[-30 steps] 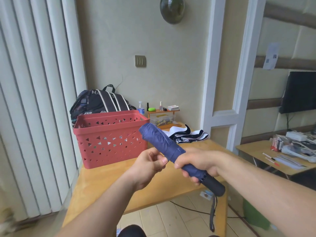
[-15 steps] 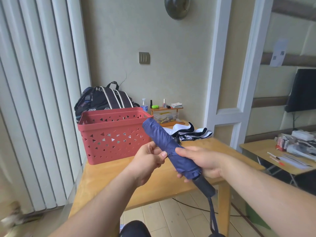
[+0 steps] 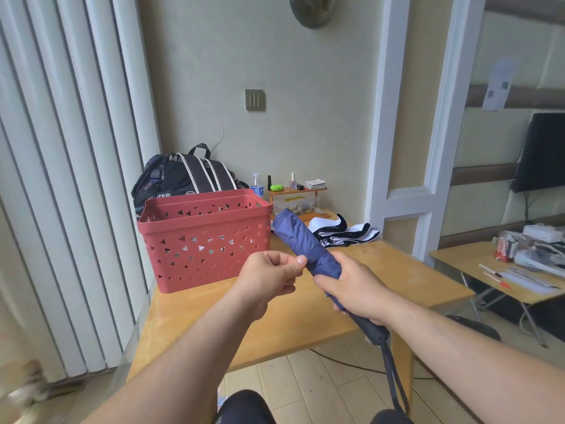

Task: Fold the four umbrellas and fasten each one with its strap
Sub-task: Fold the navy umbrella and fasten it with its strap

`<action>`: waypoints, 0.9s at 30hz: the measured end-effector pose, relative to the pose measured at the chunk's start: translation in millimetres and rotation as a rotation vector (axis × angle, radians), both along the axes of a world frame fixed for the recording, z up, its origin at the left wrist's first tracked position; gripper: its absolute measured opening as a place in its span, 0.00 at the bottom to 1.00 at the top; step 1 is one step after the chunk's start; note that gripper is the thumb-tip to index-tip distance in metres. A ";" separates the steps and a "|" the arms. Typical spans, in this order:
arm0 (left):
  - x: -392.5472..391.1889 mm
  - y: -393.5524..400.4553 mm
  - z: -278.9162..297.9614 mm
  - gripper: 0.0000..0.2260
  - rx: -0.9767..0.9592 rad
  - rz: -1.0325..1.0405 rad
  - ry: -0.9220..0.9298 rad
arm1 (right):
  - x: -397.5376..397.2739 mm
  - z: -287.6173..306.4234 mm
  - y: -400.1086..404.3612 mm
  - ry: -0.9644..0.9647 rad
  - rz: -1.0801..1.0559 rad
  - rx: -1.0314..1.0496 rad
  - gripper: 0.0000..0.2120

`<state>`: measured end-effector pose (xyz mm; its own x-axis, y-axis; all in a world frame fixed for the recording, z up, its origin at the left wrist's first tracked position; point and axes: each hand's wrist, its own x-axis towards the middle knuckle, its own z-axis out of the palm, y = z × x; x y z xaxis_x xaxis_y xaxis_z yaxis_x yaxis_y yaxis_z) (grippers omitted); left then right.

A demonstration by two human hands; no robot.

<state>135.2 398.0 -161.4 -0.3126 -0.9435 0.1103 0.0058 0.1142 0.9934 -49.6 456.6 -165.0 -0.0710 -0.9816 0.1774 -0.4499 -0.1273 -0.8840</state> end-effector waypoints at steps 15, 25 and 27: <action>-15.1 7.3 11.9 0.04 -0.022 0.044 0.022 | 2.0 -0.8 1.5 -0.242 0.060 0.110 0.07; -13.6 4.9 7.3 0.06 0.006 0.045 0.062 | 2.3 3.3 4.2 -0.249 0.089 0.091 0.07; -14.3 2.5 4.9 0.07 0.003 0.070 0.067 | 3.7 3.6 4.1 -0.252 0.090 0.089 0.06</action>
